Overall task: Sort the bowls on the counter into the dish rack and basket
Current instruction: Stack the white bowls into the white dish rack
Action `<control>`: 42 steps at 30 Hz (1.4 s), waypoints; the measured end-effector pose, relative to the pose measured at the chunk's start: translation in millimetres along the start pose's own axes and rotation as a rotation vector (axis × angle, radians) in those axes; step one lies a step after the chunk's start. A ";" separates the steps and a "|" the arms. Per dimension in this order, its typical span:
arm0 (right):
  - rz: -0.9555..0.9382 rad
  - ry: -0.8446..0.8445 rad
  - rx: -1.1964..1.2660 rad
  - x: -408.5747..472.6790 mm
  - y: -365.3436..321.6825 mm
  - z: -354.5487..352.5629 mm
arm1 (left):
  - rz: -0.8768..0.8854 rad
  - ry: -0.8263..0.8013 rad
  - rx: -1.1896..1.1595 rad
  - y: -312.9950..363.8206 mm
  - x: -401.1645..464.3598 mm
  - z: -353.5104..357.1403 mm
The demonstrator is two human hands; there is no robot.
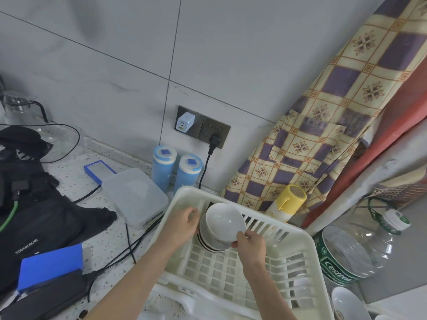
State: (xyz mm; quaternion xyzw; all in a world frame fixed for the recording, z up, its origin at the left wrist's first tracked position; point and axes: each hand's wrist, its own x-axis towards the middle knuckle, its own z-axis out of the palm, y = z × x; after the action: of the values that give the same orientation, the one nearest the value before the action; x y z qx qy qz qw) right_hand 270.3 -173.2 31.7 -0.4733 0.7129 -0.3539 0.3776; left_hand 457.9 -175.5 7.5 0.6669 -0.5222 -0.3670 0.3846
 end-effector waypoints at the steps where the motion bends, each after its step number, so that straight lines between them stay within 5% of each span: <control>1: 0.004 -0.004 -0.004 0.5 0.8 -0.1 | 0.013 0.009 0.075 -0.4 0.5 -0.1; 17: 0.081 -0.050 -0.074 3.6 13.5 7.7 | 0.211 -0.146 0.422 -7.4 -0.4 6.7; 42: 0.150 -0.205 0.032 -14.3 13.5 -4.5 | 0.173 -0.185 0.380 -12.8 2.7 12.3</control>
State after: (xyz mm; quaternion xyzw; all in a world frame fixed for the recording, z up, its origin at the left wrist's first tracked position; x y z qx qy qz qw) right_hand 264.7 -155.0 25.1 -0.4464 0.6982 -0.2855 0.4814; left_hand 452.7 -177.7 -9.5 0.6436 -0.6701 -0.2876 0.2326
